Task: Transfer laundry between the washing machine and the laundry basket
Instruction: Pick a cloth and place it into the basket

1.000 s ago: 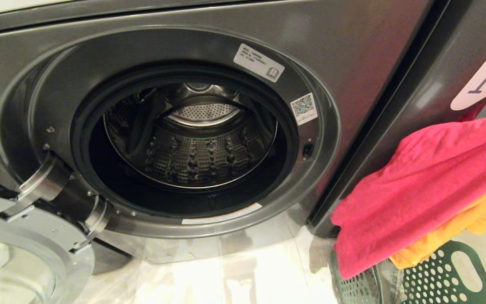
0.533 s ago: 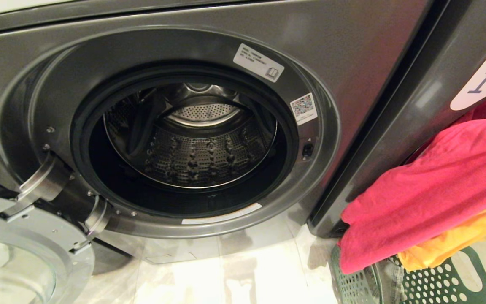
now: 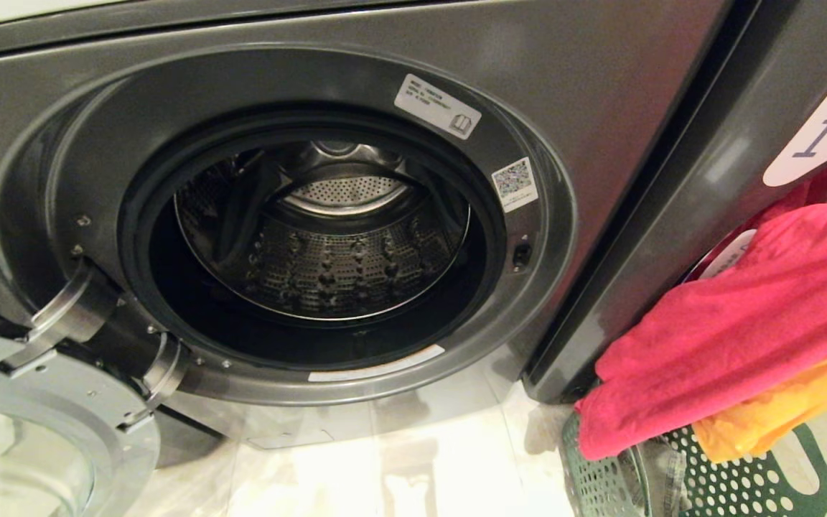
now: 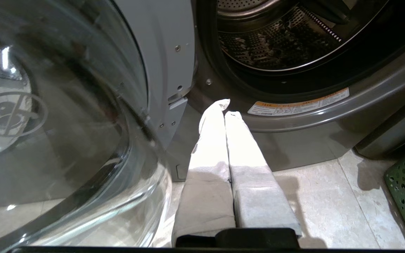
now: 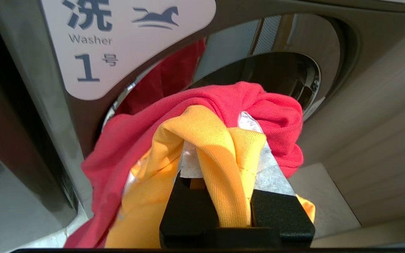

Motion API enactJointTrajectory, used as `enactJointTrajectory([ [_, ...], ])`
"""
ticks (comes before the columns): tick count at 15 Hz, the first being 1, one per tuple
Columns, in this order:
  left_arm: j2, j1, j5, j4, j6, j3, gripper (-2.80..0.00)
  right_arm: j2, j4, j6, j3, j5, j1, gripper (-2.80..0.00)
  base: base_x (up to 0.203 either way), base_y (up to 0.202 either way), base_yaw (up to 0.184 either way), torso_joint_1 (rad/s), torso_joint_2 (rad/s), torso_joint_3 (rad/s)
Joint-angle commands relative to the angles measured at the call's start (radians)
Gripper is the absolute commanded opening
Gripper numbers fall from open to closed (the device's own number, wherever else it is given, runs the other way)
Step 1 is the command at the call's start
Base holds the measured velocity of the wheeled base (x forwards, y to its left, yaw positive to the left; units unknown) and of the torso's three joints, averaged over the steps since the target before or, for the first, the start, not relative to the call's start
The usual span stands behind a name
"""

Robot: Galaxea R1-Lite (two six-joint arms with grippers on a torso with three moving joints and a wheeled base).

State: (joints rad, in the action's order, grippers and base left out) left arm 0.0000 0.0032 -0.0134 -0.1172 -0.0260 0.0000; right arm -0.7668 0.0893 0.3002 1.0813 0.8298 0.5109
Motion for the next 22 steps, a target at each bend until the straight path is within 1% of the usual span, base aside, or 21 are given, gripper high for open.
enactJointTrajectory([
  [1, 0.0, 0.0, 0.0, -0.001, 0.0, 0.04, -2.8, -0.002, 0.0, 0.002, -0.001, 0.002, 0.0, -2.8, 0.001, 0.003, -0.072, -0.002, 0.0, 0.012],
  [5, 0.0, 0.0, 0.0, -0.001, 0.0, 0.04, -2.8, 0.003, 0.0, 0.001, -0.018, -0.01, 0.001, -2.8, 0.001, 0.007, -0.156, 0.003, 0.0, 0.002],
  [8, 0.0, 0.0, 0.0, -0.001, -0.001, 0.04, -2.8, 0.006, -0.005, -0.004, -0.047, -0.092, 0.0, -2.8, -0.002, 0.002, -0.138, 0.002, 0.0, 0.005],
  [11, 0.0, 0.0, 0.0, -0.001, 0.0, 0.04, -2.8, -0.002, -0.006, -0.018, -0.087, -0.115, 0.0, -2.8, 0.001, -0.001, -0.022, 0.001, 0.0, 0.001],
  [13, 0.0, 0.0, 0.0, -0.001, -0.002, 0.04, -2.8, -0.013, -0.006, -0.057, -0.125, -0.127, 0.0, -2.8, 0.0, 0.0, 0.0, 0.0, 0.0, 0.0],
  [15, 0.0, 0.0, 0.0, -0.001, -0.002, 0.04, -2.8, -0.044, -0.009, -0.122, -0.152, -0.13, 0.0, -2.8, 0.0, 0.0, 0.0, 0.0, 0.0, 0.0],
  [18, 0.0, 0.0, 0.0, -0.001, -0.002, 0.04, -2.8, -0.109, -0.01, -0.222, -0.172, -0.169, 0.0, -2.8, 0.0, 0.0, 0.0, 0.0, 0.0, 0.0],
  [19, 0.0, 0.0, 0.0, -0.001, -0.002, 0.04, -2.8, -0.126, -0.01, -0.249, -0.204, -0.175, 0.0, -2.8, 0.0, 0.0, 0.0, 0.0, 0.0, 0.0],
  [20, 0.0, 0.0, 0.0, -0.001, -0.002, 0.04, -2.8, -0.139, -0.012, -0.272, -0.241, -0.191, 0.0, -2.8, 0.0, 0.0, 0.0, 0.0, 0.0, 0.0],
  [22, 0.0, 0.0, -0.002, 0.001, -0.003, 0.04, -2.8, -0.176, -0.042, -0.287, -0.296, -0.273, -0.006, -2.8, 0.0, 0.0, 0.0, 0.0, 0.0, 0.0],
])
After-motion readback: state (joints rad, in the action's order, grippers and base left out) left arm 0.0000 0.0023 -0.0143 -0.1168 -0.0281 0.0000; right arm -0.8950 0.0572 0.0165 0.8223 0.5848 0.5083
